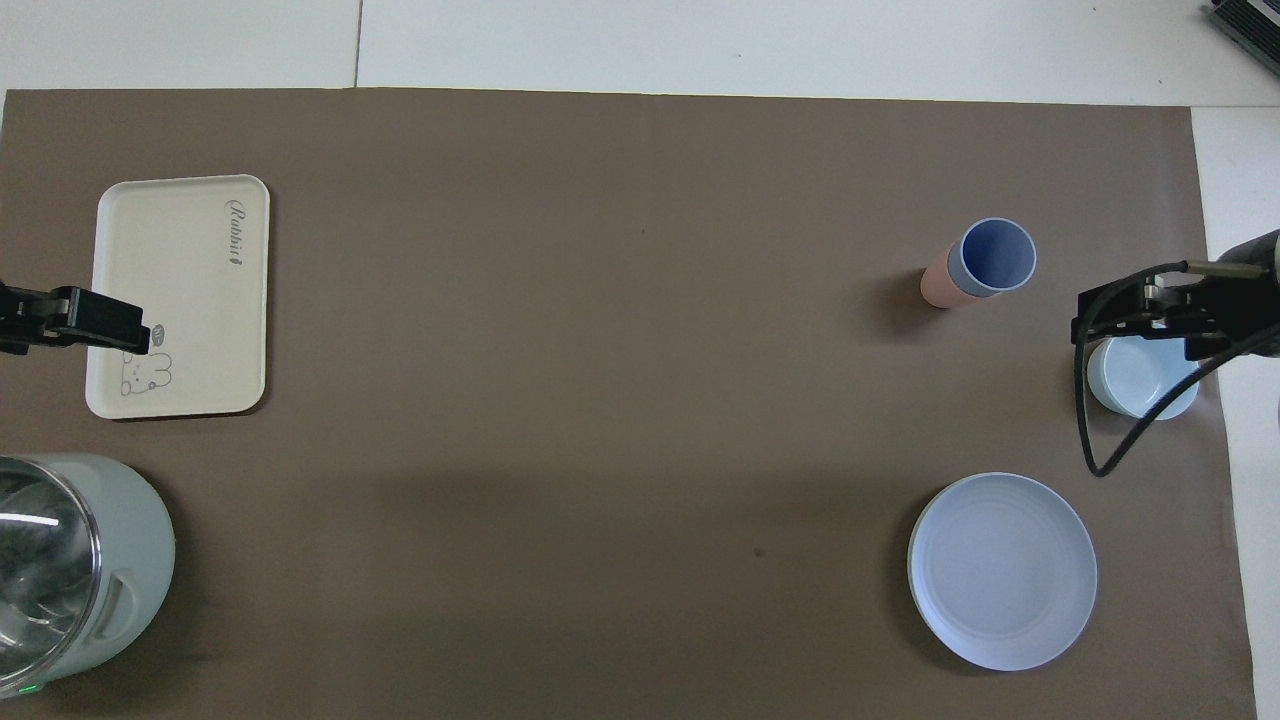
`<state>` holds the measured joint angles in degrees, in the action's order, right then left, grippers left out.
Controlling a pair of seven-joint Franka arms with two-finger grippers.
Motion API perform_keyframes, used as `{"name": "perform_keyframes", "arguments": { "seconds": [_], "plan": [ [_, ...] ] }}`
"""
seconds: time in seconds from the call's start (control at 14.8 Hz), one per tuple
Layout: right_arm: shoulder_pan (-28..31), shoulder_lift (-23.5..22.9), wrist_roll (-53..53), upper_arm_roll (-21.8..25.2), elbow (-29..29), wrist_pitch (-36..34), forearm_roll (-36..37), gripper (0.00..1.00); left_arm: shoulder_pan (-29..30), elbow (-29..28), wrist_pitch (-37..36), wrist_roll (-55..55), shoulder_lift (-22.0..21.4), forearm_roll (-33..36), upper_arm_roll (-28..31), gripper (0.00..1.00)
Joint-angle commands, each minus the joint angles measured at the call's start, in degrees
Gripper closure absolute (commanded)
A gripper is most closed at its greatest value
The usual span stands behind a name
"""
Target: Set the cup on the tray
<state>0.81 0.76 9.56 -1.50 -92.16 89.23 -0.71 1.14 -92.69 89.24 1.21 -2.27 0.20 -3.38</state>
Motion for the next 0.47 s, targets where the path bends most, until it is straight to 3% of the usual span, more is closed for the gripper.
{"name": "perform_keyframes", "arguments": {
  "seconds": [0.0, 0.41],
  "plan": [
    [0.16, 0.64, -1.38, -0.08, -0.90, 0.32, 0.27, 0.00, 0.36, -0.21, -0.56, 0.28, -0.19, -0.64, -0.05, 0.00],
    [0.07, 0.56, -1.65, 0.01, -0.74, 0.07, 0.10, 0.00, 0.36, -0.21, -0.56, 0.28, -0.19, -0.64, -0.14, 0.00]
  ]
}}
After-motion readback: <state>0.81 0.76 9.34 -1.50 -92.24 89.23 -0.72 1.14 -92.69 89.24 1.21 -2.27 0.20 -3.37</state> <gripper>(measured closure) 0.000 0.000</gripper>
